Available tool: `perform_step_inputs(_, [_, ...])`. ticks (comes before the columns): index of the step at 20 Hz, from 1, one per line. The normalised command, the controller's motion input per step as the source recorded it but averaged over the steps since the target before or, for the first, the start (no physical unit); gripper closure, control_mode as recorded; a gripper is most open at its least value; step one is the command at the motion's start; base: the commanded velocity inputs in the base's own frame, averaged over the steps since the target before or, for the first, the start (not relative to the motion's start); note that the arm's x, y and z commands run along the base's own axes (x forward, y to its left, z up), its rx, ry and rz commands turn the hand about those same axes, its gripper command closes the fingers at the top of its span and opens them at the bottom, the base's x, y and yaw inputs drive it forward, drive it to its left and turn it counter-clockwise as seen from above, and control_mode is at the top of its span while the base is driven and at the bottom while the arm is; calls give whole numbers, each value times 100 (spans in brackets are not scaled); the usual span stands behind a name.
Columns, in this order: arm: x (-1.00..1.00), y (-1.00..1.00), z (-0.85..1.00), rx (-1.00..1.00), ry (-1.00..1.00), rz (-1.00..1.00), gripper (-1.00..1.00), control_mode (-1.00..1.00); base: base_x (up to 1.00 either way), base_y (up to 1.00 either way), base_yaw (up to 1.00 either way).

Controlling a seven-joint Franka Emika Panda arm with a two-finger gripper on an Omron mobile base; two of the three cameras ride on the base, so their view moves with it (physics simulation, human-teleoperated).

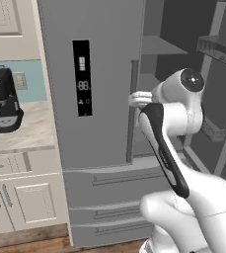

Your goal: Open the fridge, grab two sodas, and place both sodas inside the bowl with ice on the dining counter.

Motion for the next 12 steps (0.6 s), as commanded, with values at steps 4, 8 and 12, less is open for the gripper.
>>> perform_step_inputs(4, [42,0,0,0,0,0,-100,-100,0,0,0])
perform_step_inputs(8, [38,0,0,0,0,-3,-100,-100,0,0,0])
perform_step_inputs(12, [43,0,0,0,0,0,-100,-100,0,0,0])
